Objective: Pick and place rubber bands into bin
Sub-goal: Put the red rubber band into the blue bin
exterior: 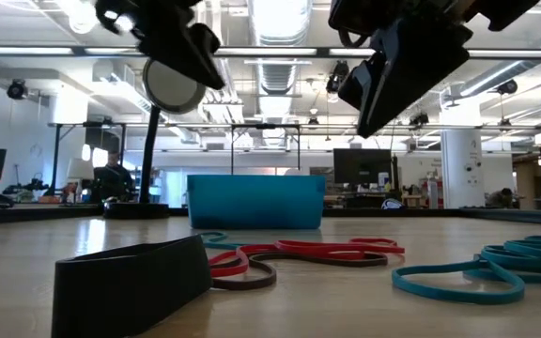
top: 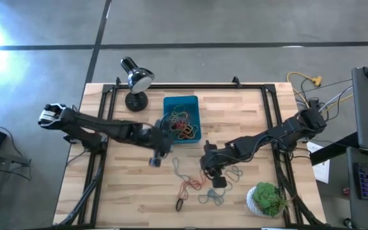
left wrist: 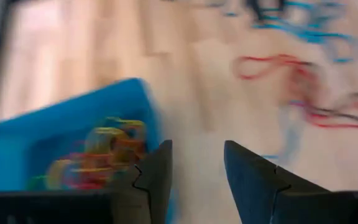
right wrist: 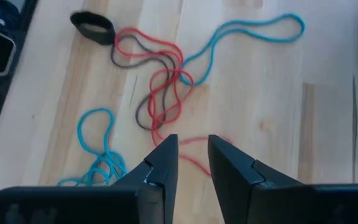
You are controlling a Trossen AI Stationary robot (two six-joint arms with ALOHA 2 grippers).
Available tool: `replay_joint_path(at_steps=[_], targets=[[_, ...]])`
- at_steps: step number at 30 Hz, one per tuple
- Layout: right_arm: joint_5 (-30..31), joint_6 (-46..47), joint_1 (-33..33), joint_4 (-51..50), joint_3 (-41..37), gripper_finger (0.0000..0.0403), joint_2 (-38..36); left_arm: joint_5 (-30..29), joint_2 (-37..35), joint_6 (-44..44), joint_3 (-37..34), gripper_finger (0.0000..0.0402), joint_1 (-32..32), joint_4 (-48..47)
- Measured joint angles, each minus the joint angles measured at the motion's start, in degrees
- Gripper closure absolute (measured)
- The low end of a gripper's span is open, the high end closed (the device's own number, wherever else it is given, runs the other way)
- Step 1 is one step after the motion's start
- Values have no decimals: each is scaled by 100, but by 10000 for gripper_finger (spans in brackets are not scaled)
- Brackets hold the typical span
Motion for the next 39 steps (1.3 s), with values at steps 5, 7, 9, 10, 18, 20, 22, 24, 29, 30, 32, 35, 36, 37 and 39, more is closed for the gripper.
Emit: replay_joint_path(at_steps=[5,7,9,10,18,20,22,24,29,30,32,35,36,37,39], targets=[[-1,-121,2,225,0,321,163,106,-7,-434,-122,271,-639,-134],[1,-135,2,217,0,324,314,108,32,-634,-122,271,-840,-116],[0,-173,-4,202,0,326,506,96,100,-710,-122,271,-989,-84],[10,-220,-10,202,0,327,602,88,130,-764,-122,271,-1051,-96],[383,-270,-96,172,0,330,1011,62,252,-1117,-122,271,-1170,-113],[421,-277,-121,154,0,328,1027,65,252,-1172,-122,271,-1176,-119],[425,-306,-141,166,0,326,1030,66,252,-1263,-122,271,-1185,-136],[428,-368,-160,148,0,326,1038,64,252,-1273,-122,271,-1211,-144],[426,-416,-218,123,0,331,1073,68,252,-1280,-125,271,-1329,-152],[422,-418,-242,128,0,332,1105,68,252,-1282,-125,271,-1354,-151],[415,-418,-280,119,0,333,1184,70,252,-1283,-125,271,-1397,-152],[410,-421,-307,112,0,331,1283,70,252,-1284,-125,271,-1447,-153],[413,-432,-313,116,6,330,1315,70,252,-1284,-125,271,-1456,-159],[412,-436,-318,104,11,329,1316,70,252,-1284,-125,271,-1461,-159],[397,-436,-321,69,20,328,1324,72,252,-1284,-125,271,-1465,-174]])
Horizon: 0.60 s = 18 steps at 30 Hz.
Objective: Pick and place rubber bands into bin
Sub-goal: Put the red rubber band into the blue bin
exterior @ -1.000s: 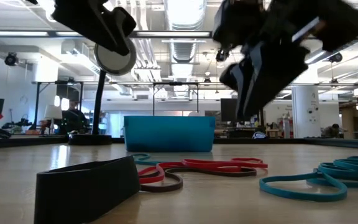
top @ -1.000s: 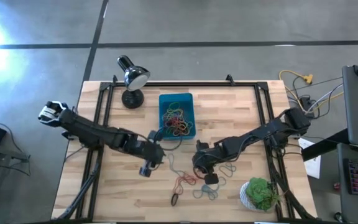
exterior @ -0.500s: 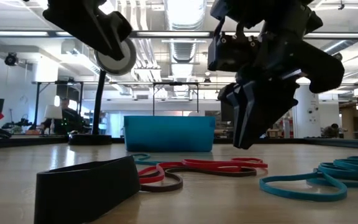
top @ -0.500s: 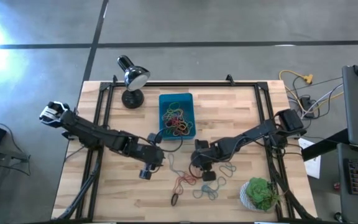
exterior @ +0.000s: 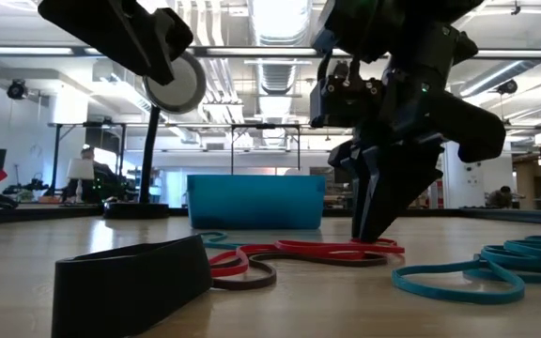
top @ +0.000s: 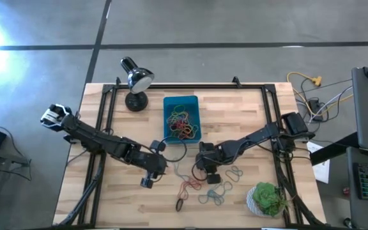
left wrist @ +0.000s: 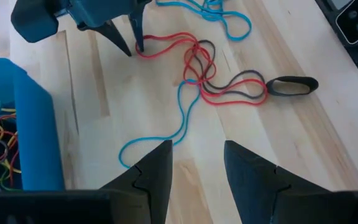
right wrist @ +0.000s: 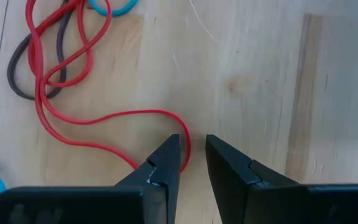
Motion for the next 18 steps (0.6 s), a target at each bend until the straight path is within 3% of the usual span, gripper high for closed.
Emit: replay_joint_path(at_steps=[18], targets=[[-53,636,-2,-634,22,390,2,2,0,-636,-20,272,-108,-562]])
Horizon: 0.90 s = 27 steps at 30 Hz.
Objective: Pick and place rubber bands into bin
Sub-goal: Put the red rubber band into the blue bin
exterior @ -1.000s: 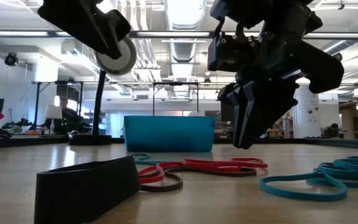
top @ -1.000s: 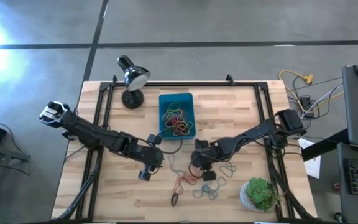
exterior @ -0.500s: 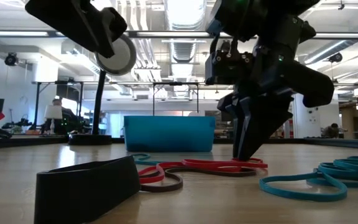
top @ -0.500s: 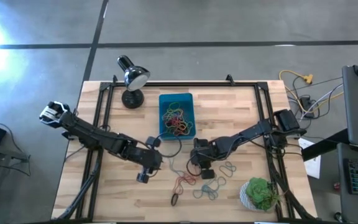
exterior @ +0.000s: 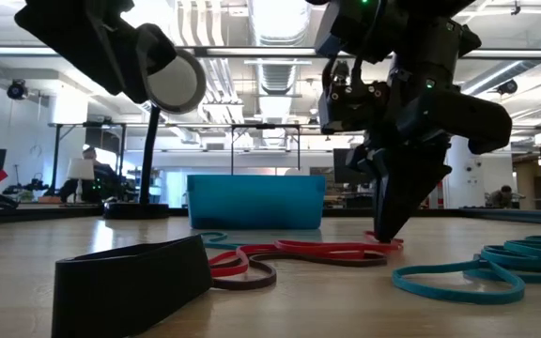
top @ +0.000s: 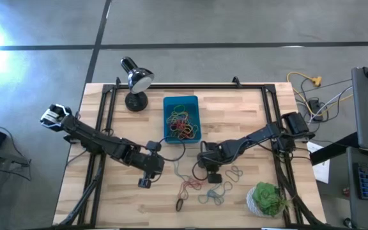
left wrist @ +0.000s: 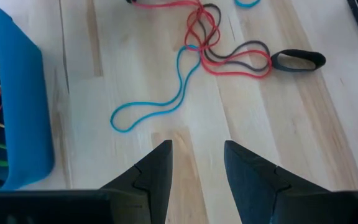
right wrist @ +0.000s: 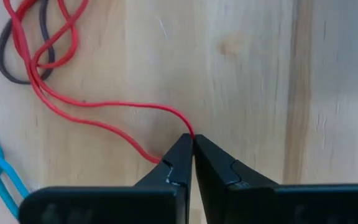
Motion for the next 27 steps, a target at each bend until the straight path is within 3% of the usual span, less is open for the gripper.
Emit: replay_joint_path(at_steps=[16,27], targets=[[508,110,-26,-732,219,394,-81,1,0,-410,-422,272,-15,28],[1331,-223,-37,-1525,1064,395,-419,3,0,-409,-552,272,-19,34]])
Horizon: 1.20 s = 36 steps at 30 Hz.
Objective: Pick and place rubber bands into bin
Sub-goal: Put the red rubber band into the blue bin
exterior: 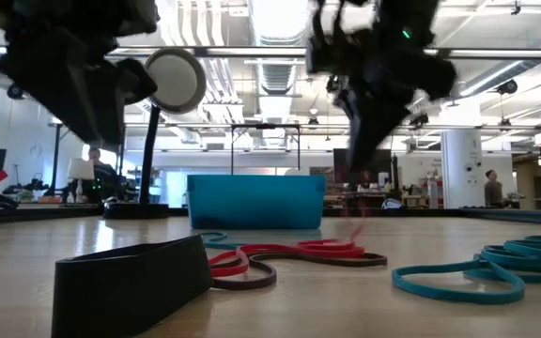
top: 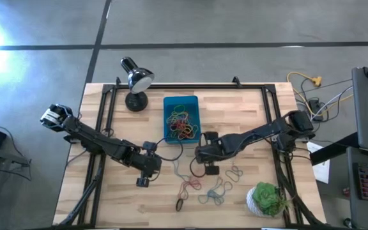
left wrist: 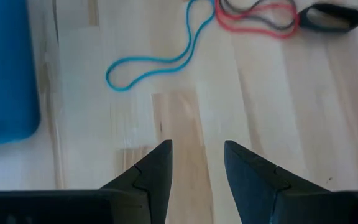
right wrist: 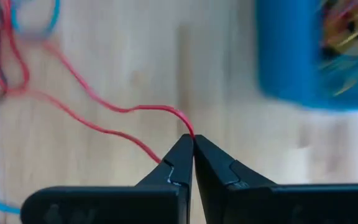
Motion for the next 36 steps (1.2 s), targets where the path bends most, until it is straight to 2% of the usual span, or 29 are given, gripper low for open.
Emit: replay_joint_path(at_steps=[11,19,32,36], targets=[[831,-848,-39,-666,1167,395,-55,-1,0,-750,-608,272,0,72],[1141,-1679,-466,-645,1848,395,-81,-5,0,-890,-837,272,0,329],[1131,-2555,-1886,-563,2377,394,-83,-8,0,-885,-972,272,9,462],[741,-2623,-2335,-371,2387,394,-88,-8,0,-885,-996,272,9,459]])
